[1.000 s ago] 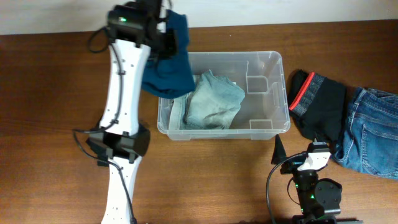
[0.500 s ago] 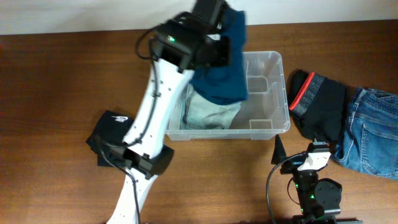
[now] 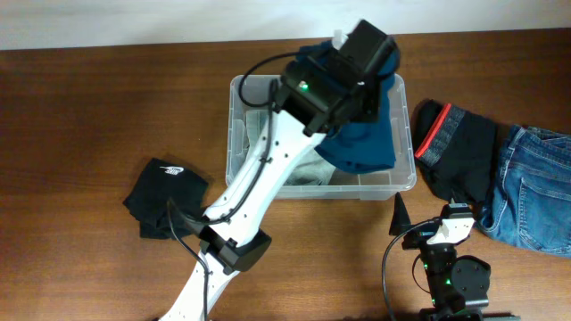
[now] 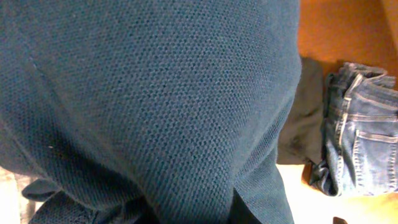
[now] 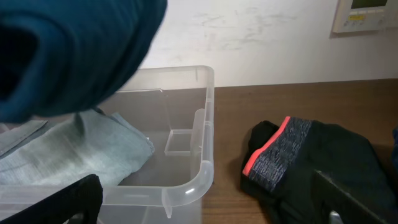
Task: Pack container
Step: 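Lift the teal shirt with the left gripper over the container, then lower the teal shirt into the container's right side and release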
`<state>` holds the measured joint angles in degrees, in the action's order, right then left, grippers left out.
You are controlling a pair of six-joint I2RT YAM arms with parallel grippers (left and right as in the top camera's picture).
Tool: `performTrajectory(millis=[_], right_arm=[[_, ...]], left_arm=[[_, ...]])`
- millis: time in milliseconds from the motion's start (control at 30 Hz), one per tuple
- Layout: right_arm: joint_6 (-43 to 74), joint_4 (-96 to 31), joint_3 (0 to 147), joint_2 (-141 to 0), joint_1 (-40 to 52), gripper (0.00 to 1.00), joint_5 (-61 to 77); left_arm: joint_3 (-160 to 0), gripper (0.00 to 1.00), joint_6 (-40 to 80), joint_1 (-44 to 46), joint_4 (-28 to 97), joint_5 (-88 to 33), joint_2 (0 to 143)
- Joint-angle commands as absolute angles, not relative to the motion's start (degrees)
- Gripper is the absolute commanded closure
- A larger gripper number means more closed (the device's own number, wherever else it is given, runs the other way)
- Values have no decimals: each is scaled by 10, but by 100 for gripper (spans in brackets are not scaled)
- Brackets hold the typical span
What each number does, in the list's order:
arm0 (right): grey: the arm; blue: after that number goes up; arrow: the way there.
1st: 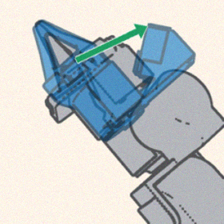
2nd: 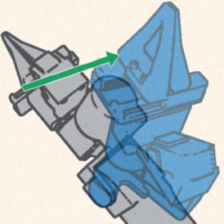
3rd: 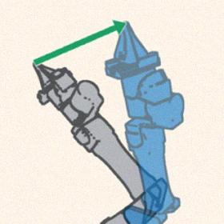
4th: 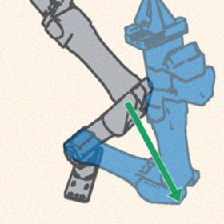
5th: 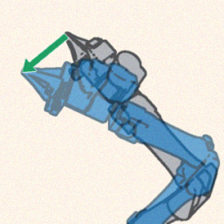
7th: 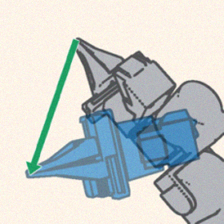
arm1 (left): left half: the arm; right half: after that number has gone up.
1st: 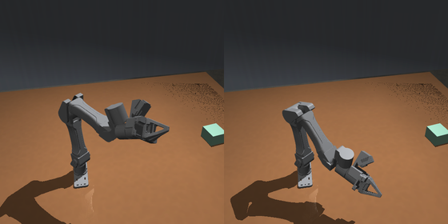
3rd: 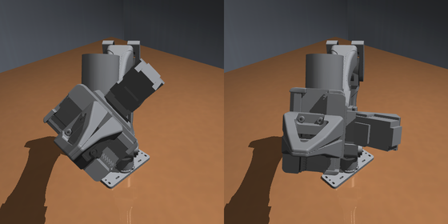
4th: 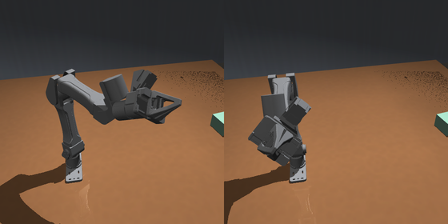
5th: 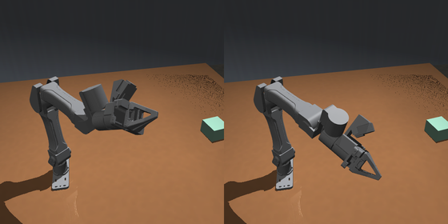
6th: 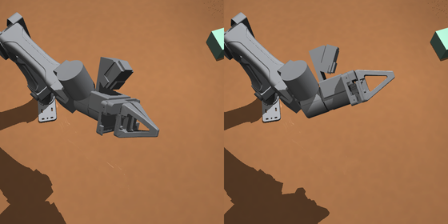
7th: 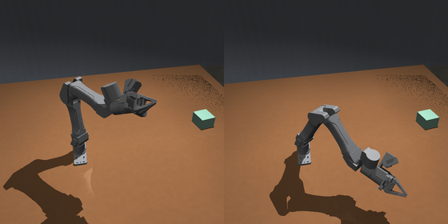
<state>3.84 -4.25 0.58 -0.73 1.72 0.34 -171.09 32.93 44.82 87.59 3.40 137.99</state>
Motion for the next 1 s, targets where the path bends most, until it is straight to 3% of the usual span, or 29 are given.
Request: performTrajectory(millis=[0,967], right_arm=[[34,-45,3,-4,19,2,9],[34,-45,3,-4,19,2,9]], left_arm=[[-1668,99,348,444,858,58,1354],[-1423,100,365,456,666,12,1354]])
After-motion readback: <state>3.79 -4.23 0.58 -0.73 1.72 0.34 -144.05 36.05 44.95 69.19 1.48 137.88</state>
